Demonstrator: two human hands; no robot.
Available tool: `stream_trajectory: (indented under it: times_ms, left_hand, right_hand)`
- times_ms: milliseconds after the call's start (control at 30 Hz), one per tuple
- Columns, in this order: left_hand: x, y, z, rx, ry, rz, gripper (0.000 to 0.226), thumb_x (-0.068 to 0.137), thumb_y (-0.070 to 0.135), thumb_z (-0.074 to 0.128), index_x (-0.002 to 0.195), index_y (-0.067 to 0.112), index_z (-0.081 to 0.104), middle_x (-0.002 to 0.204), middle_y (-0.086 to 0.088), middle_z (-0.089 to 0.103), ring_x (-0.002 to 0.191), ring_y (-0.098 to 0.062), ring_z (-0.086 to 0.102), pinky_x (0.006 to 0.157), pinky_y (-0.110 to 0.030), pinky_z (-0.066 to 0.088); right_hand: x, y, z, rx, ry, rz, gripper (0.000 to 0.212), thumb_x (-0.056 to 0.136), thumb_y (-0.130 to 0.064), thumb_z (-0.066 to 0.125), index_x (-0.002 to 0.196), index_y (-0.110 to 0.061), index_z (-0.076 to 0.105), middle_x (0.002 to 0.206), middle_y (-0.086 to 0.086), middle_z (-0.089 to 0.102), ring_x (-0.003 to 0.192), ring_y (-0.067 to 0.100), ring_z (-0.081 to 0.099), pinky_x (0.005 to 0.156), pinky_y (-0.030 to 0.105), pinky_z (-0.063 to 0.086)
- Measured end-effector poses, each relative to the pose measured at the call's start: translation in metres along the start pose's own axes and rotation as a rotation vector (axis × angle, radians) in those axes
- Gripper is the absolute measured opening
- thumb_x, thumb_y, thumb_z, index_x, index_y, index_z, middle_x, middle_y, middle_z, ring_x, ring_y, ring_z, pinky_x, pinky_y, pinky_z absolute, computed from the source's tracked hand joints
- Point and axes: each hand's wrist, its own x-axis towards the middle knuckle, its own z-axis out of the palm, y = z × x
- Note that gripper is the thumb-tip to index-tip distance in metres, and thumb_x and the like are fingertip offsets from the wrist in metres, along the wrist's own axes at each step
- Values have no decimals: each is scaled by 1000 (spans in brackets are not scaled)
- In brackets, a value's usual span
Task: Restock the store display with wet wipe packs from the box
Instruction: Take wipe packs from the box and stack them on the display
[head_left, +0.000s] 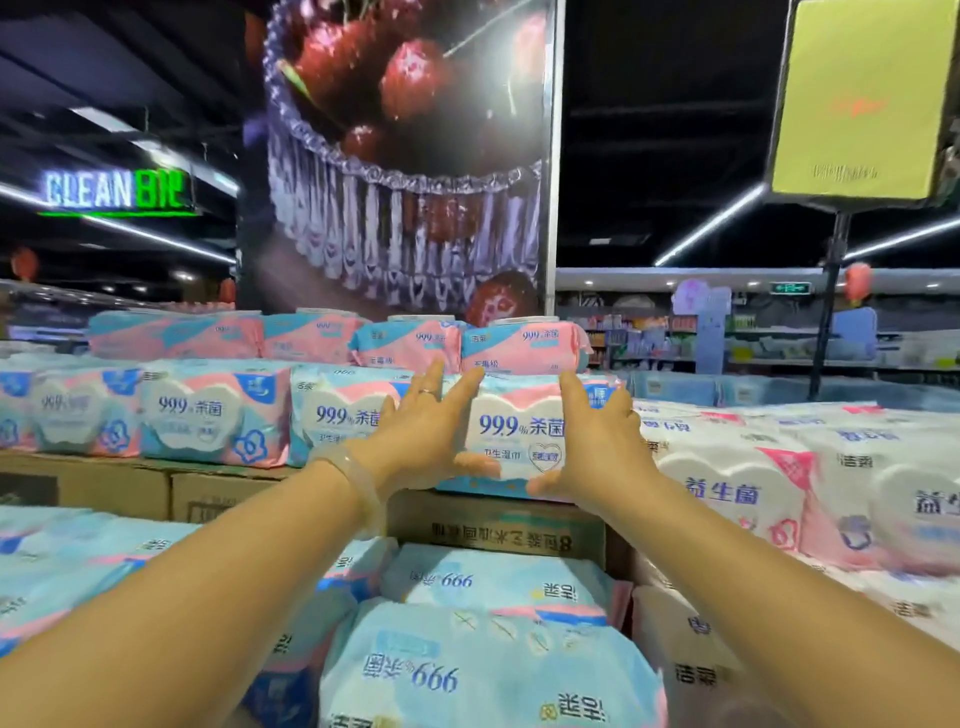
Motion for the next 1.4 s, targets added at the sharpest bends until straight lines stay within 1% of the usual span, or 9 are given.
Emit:
stream_trajectory:
  times_ms: [100,267,400,500,700,900,1033,1200,1400]
  left_hand:
    - [4,-1,6,-9,-1,-4,106,73,53,70,148,40,-3,158,-7,-21,147,-28,-15,118,-54,-1]
    - [7,0,12,56,18,-28,103,73,56,68,147,40,-3,159,-7,-17,147,-28,-16,118,-56,0]
    - [1,3,4,101,-27,-62,104,75,59,65,147,41,-8,159,-7,-18,146,-32,-16,117,-58,2]
    - [-5,4,3,133,-26,-88,103,77,60,62,145,43,-13,158,-7,-19,146,-34,-15,116,-59,2]
    - [-27,-2,3,128,-31,-84,102,81,60,56,146,35,-19,157,-8,-24,145,-29,-22,117,-55,-1]
    - [-98,-44,-33,173,-12,-184,96,83,60,53,150,26,-6,159,-8,-17,147,-26,-15,120,-51,2]
    - [-167,-86,-58,220,-4,-279,95,84,58,53,151,20,-2,160,-8,-11,148,-27,-8,120,-49,7]
    - [-279,-137,-76,278,-50,-467,96,84,56,54,151,11,2,160,-10,-7,148,-27,-6,118,-52,14]
    - [-476,-189,-49,293,-254,-802,102,78,60,59,150,9,7,160,-11,0,148,-31,-1,117,-53,14]
  right_hand:
    - [6,2,7,24,52,-7,110,68,-35,85,148,-26,11,147,24,15,134,39,29,104,42,38]
    - [9,4,17,41,71,-24,107,71,-35,83,148,-29,9,151,23,8,136,38,26,108,43,35]
    - [4,3,13,-91,85,-23,117,74,-53,74,152,-27,-9,155,27,-15,146,41,1,118,46,19]
    - [3,3,18,-252,173,-140,113,76,-70,58,152,-27,-14,155,17,-30,146,37,-23,120,49,0]
    - [10,0,18,-220,77,-126,110,76,-68,60,153,-28,-7,158,11,-26,145,36,-25,120,51,2]
    - [-10,-28,-3,-317,12,-77,107,79,-75,47,153,-27,-13,157,13,-28,146,33,-26,120,53,-5]
    - [-62,-119,2,-181,30,-343,92,87,-64,46,155,-23,0,161,11,-18,149,29,-18,121,49,1]
    - [-167,-239,55,-143,-167,-821,85,89,-53,54,154,-19,12,162,12,-6,150,29,-6,122,47,9]
    - [-313,-298,177,-154,-493,-981,80,90,-48,56,152,-15,18,161,15,2,149,34,1,120,51,15]
